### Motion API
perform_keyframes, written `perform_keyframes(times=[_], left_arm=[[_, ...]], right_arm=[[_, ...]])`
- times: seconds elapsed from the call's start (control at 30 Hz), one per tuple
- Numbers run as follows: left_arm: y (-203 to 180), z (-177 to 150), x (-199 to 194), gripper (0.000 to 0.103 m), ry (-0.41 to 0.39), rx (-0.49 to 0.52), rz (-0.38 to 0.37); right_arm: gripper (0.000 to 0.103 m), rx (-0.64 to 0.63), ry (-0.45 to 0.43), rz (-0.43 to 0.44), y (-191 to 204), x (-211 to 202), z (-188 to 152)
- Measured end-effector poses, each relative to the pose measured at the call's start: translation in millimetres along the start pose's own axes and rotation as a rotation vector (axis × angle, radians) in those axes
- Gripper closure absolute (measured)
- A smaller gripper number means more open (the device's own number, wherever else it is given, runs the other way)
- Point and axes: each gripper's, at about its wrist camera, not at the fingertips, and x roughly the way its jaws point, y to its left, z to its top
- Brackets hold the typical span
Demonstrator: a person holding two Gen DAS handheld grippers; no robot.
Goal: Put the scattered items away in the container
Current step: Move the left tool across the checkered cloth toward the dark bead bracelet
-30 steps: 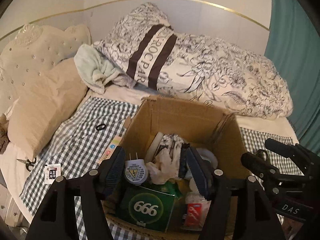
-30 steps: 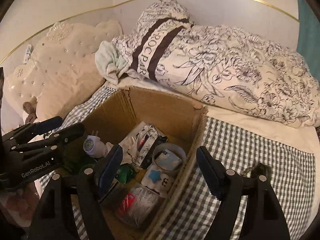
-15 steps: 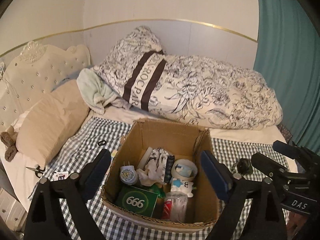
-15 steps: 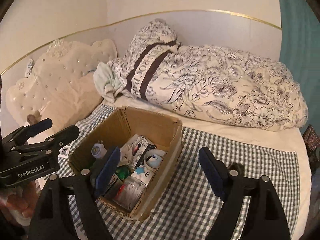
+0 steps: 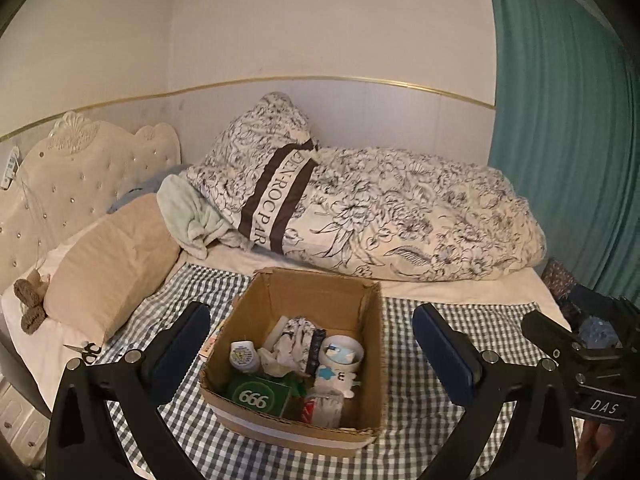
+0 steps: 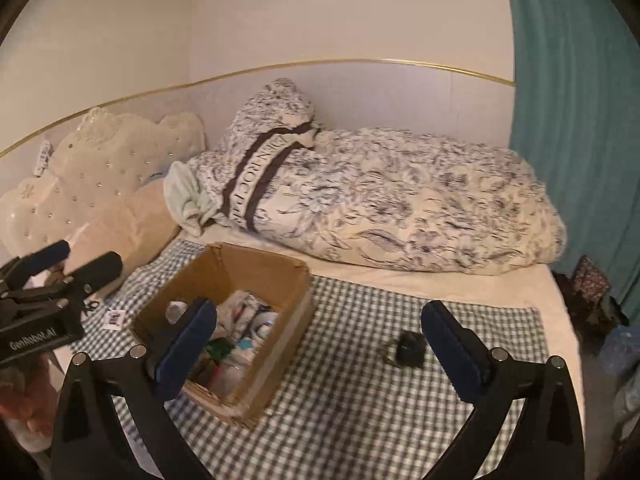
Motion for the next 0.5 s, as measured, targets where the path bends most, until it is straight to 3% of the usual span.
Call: perform_keyframes(times=[0.5], left_arm=[[-59,-10,-11,0.000,-0.001,0.045,-0.056]], right_arm=[[0.000,0.052,-0.027,-0.056,-63,-52,-16]])
